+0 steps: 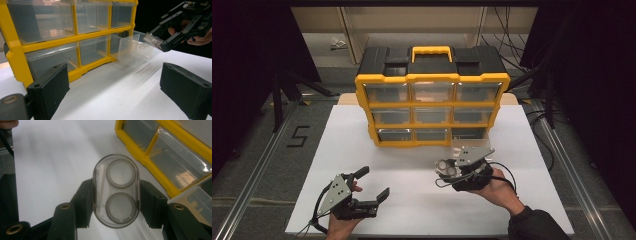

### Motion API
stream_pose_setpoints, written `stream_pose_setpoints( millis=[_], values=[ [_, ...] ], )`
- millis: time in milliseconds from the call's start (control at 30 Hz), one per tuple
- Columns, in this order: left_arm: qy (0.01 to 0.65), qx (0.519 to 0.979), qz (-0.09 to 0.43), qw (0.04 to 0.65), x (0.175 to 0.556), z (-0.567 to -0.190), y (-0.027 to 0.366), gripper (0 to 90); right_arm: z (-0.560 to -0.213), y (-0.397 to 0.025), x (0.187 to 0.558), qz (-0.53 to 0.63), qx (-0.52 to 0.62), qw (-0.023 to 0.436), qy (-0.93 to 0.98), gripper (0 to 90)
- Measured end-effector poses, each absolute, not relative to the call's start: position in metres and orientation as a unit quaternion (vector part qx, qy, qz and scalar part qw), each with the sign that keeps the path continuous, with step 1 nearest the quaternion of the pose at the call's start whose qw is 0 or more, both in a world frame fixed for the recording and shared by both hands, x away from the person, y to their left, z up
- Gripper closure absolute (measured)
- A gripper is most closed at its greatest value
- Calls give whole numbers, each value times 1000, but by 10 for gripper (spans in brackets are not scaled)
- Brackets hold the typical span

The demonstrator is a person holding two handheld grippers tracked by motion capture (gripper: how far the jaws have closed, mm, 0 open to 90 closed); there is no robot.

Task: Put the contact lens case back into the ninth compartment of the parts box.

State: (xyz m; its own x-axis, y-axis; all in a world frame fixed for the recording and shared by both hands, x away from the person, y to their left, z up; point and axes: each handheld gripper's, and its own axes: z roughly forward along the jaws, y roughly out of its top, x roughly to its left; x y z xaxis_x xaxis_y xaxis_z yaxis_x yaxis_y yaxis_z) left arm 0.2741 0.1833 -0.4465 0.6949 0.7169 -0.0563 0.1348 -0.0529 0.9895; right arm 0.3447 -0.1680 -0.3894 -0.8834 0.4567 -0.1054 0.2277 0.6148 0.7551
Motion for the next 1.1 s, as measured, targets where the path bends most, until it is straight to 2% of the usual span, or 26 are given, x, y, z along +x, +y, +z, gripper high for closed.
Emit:
stream_pose_setpoints(
  millis=[1100],
  values=[
    [311,685,237,614,274,-446,183,82,-377,-189,352,445,246,186,841,496]
  ],
)
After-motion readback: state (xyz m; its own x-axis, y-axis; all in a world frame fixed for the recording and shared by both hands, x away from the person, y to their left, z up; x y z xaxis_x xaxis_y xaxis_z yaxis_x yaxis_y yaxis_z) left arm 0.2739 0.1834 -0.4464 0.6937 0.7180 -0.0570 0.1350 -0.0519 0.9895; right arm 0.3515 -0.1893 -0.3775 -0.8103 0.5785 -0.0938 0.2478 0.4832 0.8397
